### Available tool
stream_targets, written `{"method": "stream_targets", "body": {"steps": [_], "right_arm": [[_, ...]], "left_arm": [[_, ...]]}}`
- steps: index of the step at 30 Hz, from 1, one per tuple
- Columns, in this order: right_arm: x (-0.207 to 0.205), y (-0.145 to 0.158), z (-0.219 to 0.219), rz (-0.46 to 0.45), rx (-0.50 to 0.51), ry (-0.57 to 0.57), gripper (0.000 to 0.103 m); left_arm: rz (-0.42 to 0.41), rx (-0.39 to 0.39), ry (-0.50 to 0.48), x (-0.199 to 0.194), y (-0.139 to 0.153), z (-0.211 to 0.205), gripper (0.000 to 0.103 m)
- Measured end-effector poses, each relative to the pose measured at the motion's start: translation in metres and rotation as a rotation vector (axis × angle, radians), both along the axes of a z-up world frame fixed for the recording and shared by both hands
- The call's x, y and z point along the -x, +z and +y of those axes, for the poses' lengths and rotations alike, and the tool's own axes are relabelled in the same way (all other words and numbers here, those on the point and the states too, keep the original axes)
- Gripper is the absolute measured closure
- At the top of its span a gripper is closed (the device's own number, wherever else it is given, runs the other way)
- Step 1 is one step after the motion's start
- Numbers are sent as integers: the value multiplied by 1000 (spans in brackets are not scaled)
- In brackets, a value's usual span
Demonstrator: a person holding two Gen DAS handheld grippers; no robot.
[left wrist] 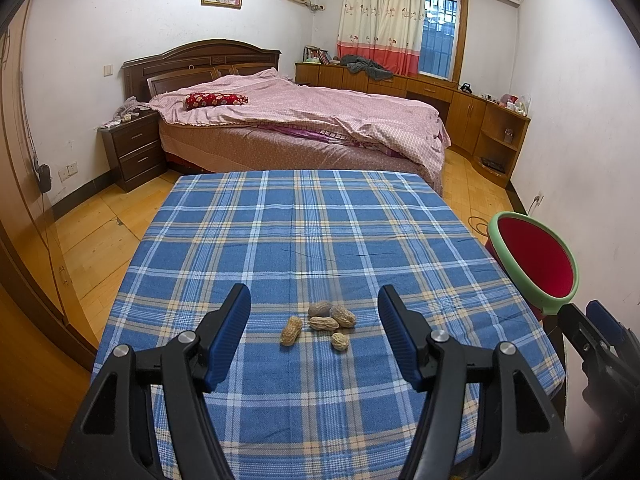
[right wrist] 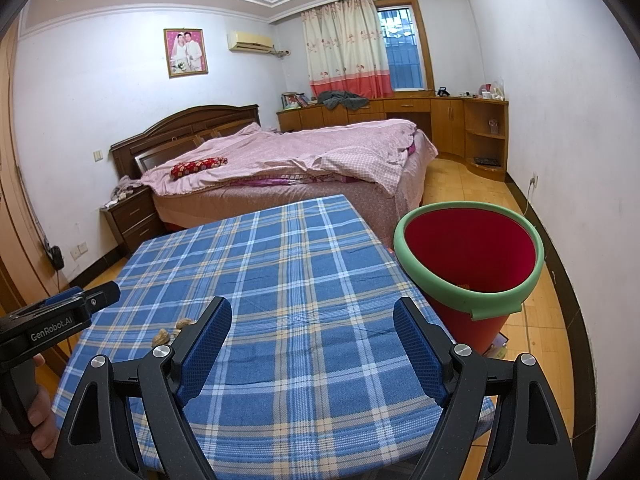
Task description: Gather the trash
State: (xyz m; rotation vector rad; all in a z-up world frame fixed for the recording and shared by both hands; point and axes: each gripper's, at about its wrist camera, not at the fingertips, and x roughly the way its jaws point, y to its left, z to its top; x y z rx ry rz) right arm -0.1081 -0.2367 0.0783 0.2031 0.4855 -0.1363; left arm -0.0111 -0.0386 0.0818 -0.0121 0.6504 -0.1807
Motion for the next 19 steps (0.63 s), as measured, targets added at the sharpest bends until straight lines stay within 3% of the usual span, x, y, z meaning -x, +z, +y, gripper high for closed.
{"method": "stream_targets", "body": {"steps": [19], "right_arm": [[0, 0, 0, 1, 0, 0, 19]], "left_arm": [[-2, 11, -13, 2, 2, -2, 37]]}}
